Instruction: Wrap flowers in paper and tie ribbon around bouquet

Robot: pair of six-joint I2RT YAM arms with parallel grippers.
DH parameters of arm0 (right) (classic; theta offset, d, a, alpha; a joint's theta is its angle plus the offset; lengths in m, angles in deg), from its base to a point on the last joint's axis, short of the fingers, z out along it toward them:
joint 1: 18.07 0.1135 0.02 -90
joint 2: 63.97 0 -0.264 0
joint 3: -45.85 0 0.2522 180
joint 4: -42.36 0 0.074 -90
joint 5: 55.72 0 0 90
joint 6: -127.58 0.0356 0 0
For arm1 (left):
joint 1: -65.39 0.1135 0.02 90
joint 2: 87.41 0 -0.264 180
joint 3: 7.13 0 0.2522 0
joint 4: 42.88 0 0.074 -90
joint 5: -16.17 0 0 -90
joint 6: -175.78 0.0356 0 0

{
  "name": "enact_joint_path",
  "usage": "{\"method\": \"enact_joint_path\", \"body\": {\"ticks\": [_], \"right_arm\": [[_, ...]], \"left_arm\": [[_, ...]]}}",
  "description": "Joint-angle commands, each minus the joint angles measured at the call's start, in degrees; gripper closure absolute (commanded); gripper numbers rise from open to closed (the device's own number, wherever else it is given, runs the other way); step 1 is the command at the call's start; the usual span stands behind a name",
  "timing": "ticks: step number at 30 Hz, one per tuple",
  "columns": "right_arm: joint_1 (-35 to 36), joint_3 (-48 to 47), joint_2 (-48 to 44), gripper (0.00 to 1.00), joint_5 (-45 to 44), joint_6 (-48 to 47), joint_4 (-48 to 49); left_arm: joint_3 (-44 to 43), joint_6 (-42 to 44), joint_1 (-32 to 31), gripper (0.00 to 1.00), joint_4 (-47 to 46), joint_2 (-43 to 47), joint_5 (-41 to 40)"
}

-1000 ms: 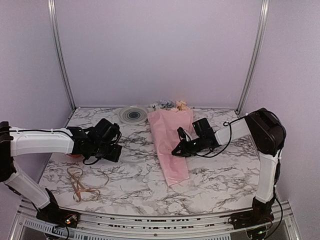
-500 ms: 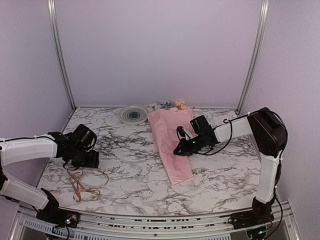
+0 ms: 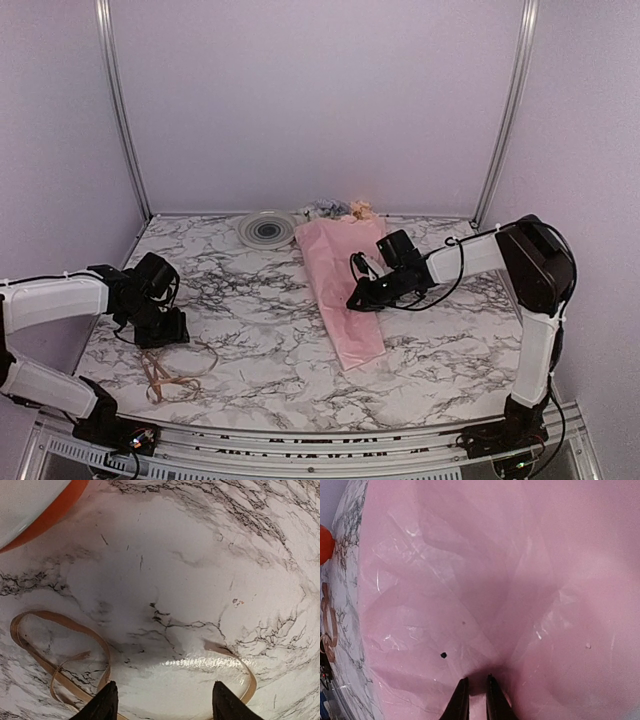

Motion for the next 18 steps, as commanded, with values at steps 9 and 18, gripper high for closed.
{"method": "enact_joint_path", "body": {"ticks": [9,18], "right_arm": [[0.6,0.4,0.6,0.86,-10.3,-0.7,-7.8],[1.0,2.2,-1.3,0.86,-11.7,-0.4,-7.4]], "left_arm": [[-2.4,0.6,6.0,0.36,3.5,-1.4,5.3],[-6.1,-3.3,0.9,0.53,0.9,-2.6,6.6]]}}
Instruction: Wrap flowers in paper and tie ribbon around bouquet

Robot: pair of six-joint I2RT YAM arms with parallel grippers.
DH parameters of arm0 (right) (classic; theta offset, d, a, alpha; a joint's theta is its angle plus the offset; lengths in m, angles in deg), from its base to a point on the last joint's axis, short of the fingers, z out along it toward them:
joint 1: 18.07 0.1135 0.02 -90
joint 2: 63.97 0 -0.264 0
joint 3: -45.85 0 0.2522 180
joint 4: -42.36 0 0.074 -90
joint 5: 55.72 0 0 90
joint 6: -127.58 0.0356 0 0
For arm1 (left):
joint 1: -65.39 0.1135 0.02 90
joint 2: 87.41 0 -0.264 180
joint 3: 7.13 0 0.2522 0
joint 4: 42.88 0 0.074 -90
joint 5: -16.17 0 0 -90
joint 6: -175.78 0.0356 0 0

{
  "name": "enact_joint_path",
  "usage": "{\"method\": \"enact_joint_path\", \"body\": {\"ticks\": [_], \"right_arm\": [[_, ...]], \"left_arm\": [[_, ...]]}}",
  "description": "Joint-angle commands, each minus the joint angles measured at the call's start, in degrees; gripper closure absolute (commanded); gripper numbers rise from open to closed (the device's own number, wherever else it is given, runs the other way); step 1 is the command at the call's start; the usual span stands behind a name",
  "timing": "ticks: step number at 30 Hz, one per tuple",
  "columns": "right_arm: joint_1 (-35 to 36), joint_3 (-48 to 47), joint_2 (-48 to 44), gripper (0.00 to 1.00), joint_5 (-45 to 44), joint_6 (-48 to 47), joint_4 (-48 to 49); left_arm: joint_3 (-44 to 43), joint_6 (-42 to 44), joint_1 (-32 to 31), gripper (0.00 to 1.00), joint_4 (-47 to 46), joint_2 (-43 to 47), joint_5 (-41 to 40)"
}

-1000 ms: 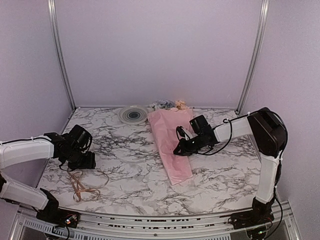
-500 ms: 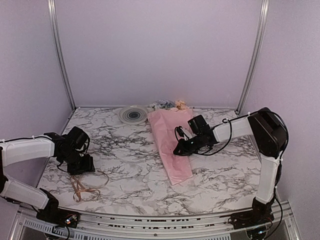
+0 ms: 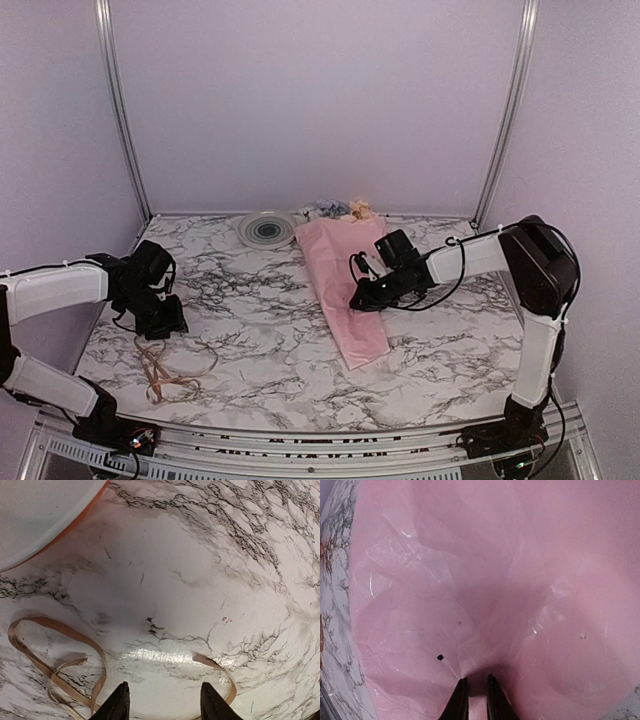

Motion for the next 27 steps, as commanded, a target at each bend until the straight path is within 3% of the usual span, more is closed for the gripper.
{"method": "enact_joint_path", "body": {"ticks": [1,4,6,10,15,19,21,24,27], "right_arm": [[-0.2,2.6,-0.3,0.86,-6.3,0.2,-5.3],[-0.2,2.6,0.1,0.86,-6.3,0.4,-5.4],[-0.2,2.6,0.4,0.86,-6.2,0.3,-5.5],[-0.2,2.7,0.3,0.86,-6.4,0.4,-5.5],[-0.1,2.4,0.2,0.86,-6.2,0.4,-5.8],[-0.1,2.1,0.0,0.86,-6.1,0.5,-5.8],[-0.1,1.8,0.0,0.86,-6.2,0.3,-6.0],[-0.2,1.5,0.5,0.86,-6.5,0.1,-6.4],[-0.2,1.4,0.9,0.86,-6.5,0.0,-6.6]], "left_arm": [[-1.7,-2.1,-4.7,0.53,-1.3,-0.1,1.2],[-0.7,-4.9,-7.4,0.57,-3.8,-2.7,0.8],[-1.7,-4.5,-12.5,0.57,-5.9,-4.1,0.4],[-4.9,0.1,-19.8,0.51,-6.0,-8.3,-0.6],[-6.2,1.1,-20.5,0.49,-2.1,-16.8,-2.3],[-7.1,1.1,-21.3,0.50,-0.7,-18.8,-3.4],[-6.9,0.8,-21.4,0.60,-0.5,-18.7,-2.8],[-6.8,1.6,-21.8,0.96,-0.9,-18.6,-2.0],[-8.9,4.6,-21.7,1.00,-1.1,-17.9,-5.1]]}}
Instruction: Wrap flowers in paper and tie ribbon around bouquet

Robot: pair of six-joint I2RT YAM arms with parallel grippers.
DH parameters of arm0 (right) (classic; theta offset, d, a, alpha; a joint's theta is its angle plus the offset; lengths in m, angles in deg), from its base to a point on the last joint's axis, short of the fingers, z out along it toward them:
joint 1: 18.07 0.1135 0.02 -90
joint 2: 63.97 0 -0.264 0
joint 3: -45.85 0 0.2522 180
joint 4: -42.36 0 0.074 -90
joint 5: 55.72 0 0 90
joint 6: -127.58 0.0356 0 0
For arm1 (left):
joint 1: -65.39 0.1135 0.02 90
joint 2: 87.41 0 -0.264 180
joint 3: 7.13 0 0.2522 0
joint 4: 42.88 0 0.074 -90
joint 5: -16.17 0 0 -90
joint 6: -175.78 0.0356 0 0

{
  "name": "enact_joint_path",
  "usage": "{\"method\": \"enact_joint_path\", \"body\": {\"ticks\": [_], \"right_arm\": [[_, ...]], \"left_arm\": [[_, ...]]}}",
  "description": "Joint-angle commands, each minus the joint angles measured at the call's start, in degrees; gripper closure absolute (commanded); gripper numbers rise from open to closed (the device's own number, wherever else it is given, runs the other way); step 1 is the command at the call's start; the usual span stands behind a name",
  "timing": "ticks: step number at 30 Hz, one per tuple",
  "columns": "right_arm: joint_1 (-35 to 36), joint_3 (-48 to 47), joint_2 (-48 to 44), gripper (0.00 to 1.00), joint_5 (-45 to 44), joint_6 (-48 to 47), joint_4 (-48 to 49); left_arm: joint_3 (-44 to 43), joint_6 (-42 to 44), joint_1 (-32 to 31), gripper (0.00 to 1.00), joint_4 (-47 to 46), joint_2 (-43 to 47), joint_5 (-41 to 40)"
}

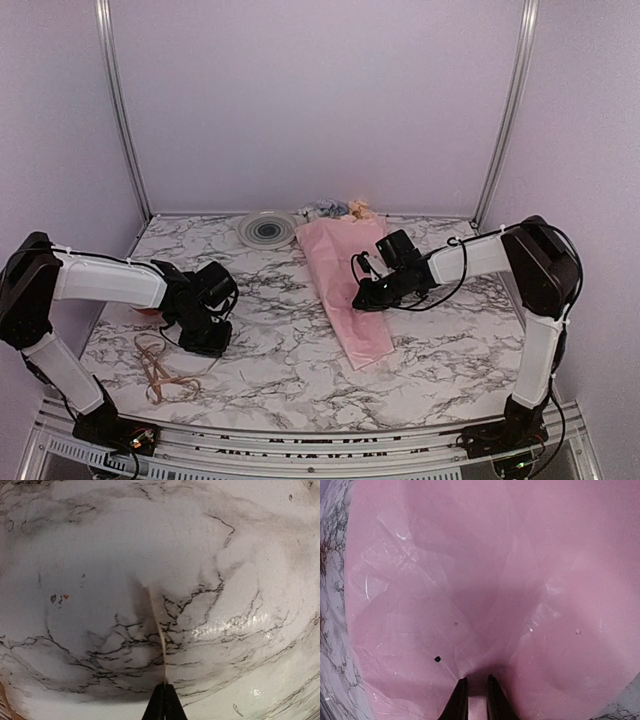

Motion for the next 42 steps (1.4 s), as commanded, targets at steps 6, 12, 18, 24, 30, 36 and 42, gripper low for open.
{"method": "enact_joint_path", "body": {"ticks": [6,12,18,24,30,36,42], "right_arm": [[-0.2,1.3,2.1,0.86,-3.8,0.0,-5.8],[-0.2,1.8,1.8,0.86,-4.4,0.2,-5.4],[-0.2,1.8,2.6,0.86,-3.7,0.9,-4.4],[-0.1,1.9,2.1,0.86,-4.3,1.0,-4.8],[-0.1,2.4,2.1,0.86,-3.3,1.7,-4.1],[-0.1,2.3,2.0,0.86,-1.5,2.4,-3.2],[-0.2,3.2,0.8,0.86,-0.6,3.5,-1.9]], "left_arm": [[-21.1,13.8,2.7,1.00,2.9,-1.3,-23.2],[-49.7,30.2,4.6,1.00,3.2,-2.6,-46.0],[-49.0,38.5,4.5,1.00,-3.7,2.5,-34.9],[-36.0,34.8,-2.4,1.00,-7.5,-3.5,-3.4],[-34.1,37.0,-13.4,1.00,-14.0,-15.7,9.2],[-39.3,31.7,-14.6,1.00,-18.2,-26.4,11.4],[-41.8,26.6,-14.2,1.00,-22.1,-29.8,4.9]]}}
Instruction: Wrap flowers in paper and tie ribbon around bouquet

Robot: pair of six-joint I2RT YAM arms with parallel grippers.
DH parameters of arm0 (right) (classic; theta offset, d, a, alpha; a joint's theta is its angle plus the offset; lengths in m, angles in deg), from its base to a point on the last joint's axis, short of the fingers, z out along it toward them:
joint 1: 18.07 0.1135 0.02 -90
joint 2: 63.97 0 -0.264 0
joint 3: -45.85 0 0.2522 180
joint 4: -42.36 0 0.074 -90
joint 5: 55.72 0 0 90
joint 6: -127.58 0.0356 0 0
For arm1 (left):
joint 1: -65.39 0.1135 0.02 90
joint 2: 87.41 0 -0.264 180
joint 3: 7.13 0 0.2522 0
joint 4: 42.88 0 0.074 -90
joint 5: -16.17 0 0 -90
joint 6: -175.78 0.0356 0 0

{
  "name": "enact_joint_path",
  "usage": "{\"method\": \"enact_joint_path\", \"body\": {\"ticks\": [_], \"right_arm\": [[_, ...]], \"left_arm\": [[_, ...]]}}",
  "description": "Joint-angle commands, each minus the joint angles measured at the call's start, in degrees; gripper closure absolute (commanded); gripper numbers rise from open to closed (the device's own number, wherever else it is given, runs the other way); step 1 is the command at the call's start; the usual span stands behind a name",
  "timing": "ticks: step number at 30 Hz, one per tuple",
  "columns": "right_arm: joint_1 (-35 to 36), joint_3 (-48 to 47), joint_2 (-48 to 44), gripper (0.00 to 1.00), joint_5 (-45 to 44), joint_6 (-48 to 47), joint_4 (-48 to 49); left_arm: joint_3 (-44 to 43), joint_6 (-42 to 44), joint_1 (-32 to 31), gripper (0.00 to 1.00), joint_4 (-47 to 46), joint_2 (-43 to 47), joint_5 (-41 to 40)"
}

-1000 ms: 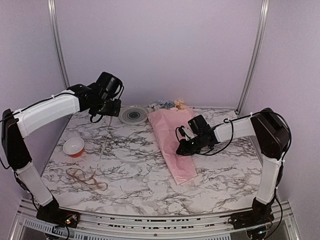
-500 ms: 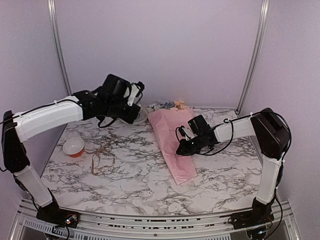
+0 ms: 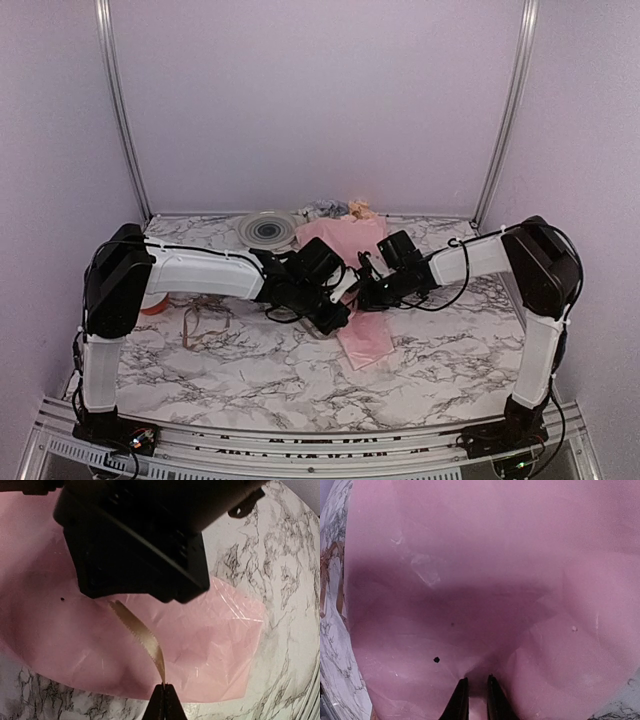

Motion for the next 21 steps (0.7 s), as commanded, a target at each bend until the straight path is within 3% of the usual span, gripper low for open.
{"method": "enact_joint_path", "body": {"ticks": [1,21], "right_arm": [[-0.1,2.4,1.0,0.86,-0.7,1.3,-3.0],[-2.7,5.2,-8.6,0.86,3.2,6.3,1.1]], "left_arm": [[-4.2,-4.7,0.8,1.00,-5.1,-2.6,-3.6],[-6.7,-8.1,2.7,1.00,-1.9,-12.2,-3.8]]}}
